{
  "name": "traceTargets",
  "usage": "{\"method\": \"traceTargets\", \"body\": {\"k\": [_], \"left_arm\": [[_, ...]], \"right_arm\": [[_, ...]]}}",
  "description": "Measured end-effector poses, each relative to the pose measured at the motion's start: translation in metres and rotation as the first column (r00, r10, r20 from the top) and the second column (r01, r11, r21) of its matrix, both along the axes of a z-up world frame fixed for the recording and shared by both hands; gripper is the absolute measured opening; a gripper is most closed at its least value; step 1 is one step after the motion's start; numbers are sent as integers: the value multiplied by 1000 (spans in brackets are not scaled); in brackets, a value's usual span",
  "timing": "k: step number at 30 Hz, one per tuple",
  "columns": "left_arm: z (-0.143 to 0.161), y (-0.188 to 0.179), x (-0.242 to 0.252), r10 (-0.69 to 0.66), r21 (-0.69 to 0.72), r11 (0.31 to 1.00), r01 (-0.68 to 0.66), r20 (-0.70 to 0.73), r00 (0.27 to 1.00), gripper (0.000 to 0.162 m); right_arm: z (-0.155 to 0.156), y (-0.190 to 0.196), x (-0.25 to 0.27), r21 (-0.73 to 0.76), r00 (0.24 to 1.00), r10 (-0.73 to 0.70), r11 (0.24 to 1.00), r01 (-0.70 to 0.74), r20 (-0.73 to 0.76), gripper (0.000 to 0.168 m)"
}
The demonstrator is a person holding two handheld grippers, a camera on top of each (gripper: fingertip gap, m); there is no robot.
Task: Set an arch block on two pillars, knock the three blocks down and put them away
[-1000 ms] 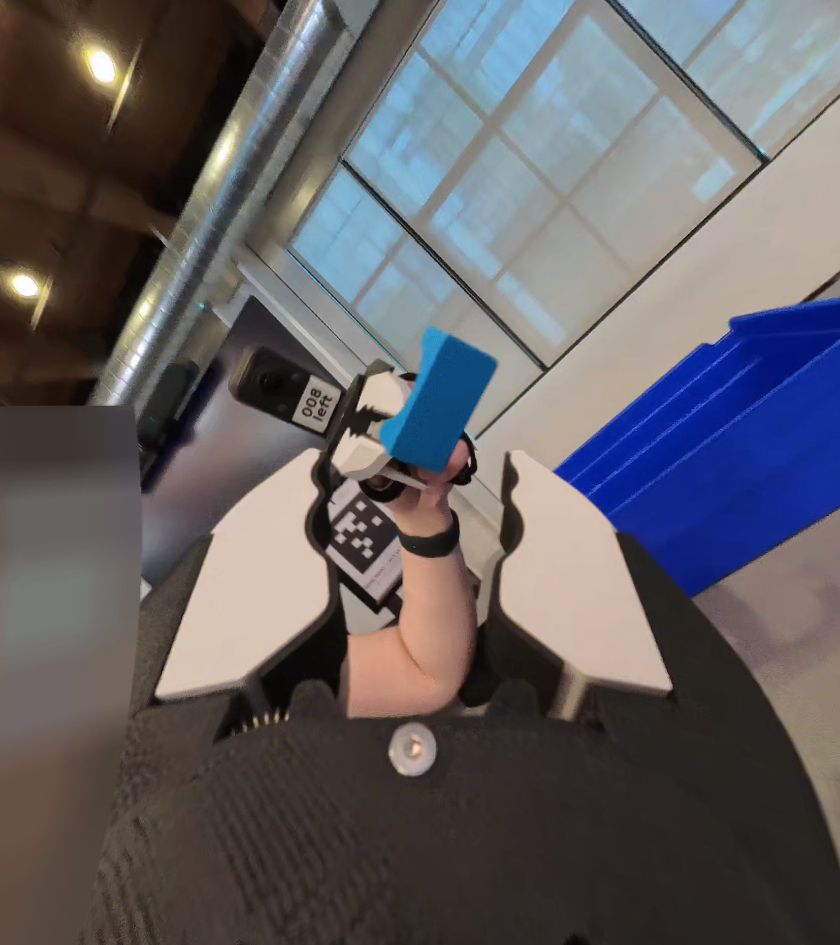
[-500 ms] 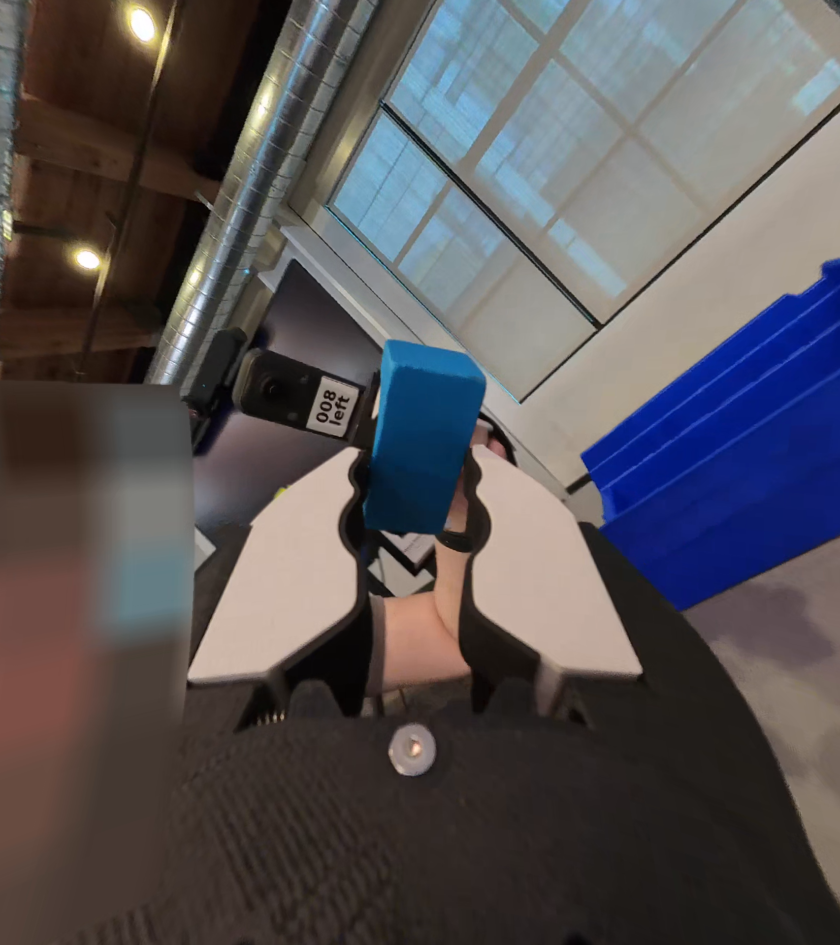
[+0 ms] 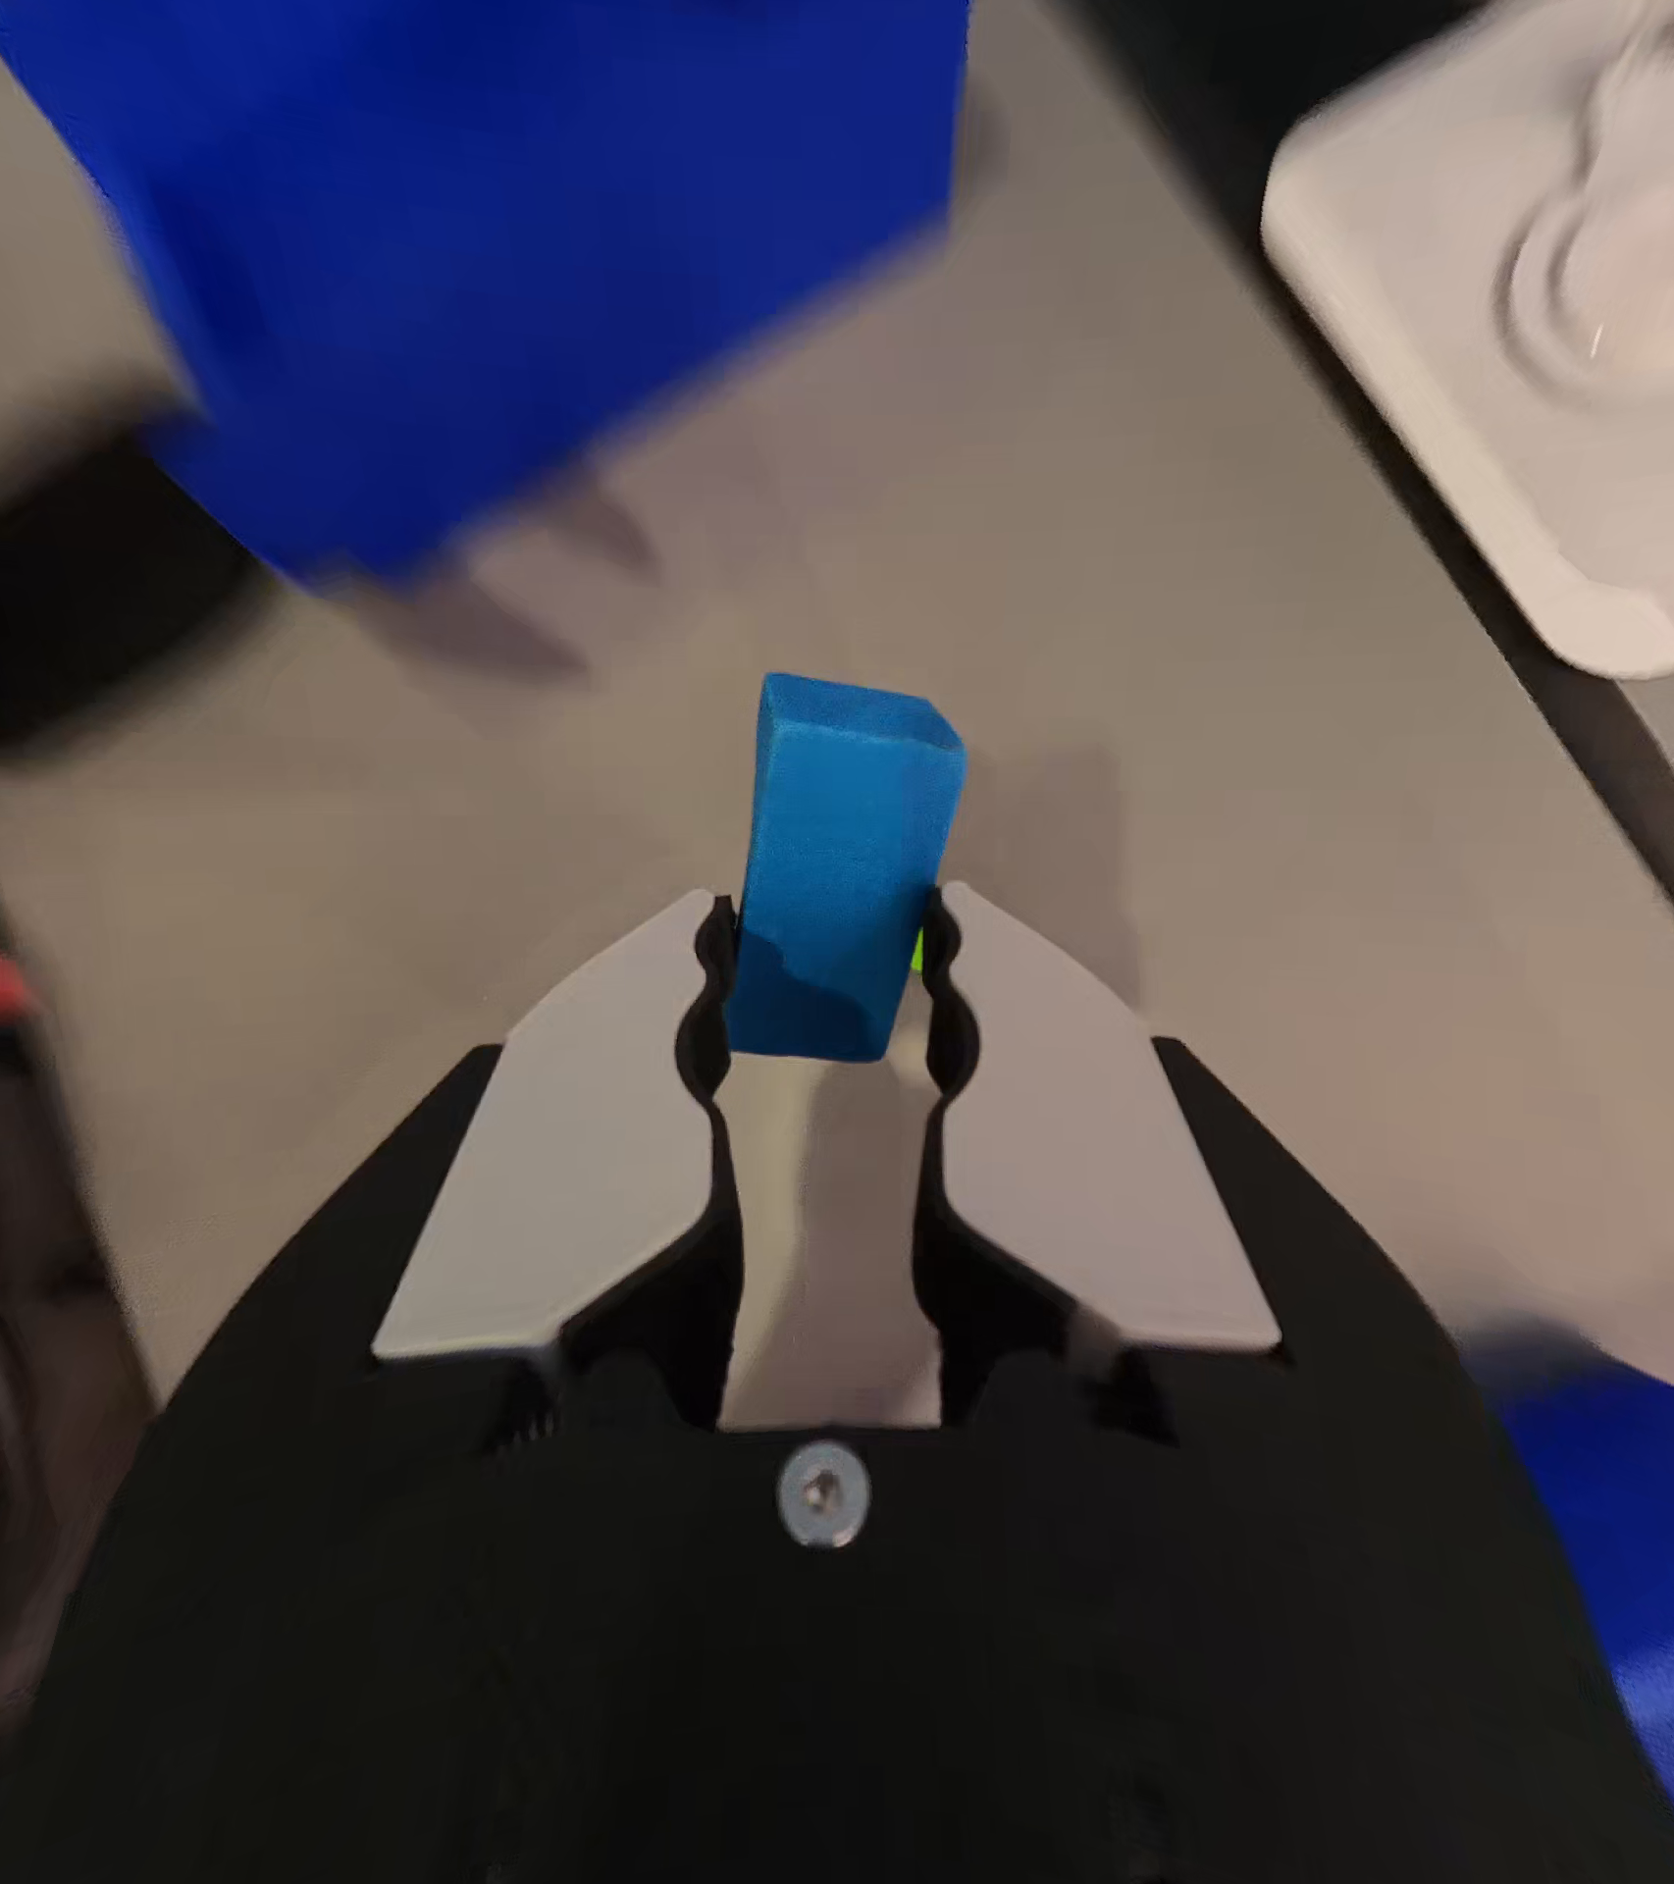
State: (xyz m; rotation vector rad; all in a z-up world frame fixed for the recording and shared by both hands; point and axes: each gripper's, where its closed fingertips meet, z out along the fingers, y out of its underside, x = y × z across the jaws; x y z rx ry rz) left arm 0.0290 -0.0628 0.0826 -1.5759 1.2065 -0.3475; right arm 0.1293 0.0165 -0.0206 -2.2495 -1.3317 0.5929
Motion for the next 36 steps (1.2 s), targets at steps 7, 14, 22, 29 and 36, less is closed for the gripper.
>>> {"method": "traceTargets", "body": {"k": [7, 14, 22, 29, 36], "left_arm": [[-28, 16, -8, 68, -50, 996, -74, -126, 990, 44], [-49, 23, 1, 44, -104, 993, -62, -162, 986, 51], [-50, -17, 57, -288, -238, 926, 292, 53, 956, 65], [-59, -18, 69, -292, -186, 940, 287, 0, 957, 36], [-38, 6, 39, -169, -170, 970, 173, 39, 985, 36]], "right_arm": [[11, -2, -6, 26, 995, 8, 1000, -11, 100, 37], [21, -20, -2, 14, 999, 46, 999, -46, 26, 37], [33, -89, -19, 178, 919, 392, 908, -379, -42, 37], [26, -98, -29, 238, 883, 461, 851, -469, 92, 37], [45, -58, -28, 396, 964, 219, 907, -144, -152, 59]]}}
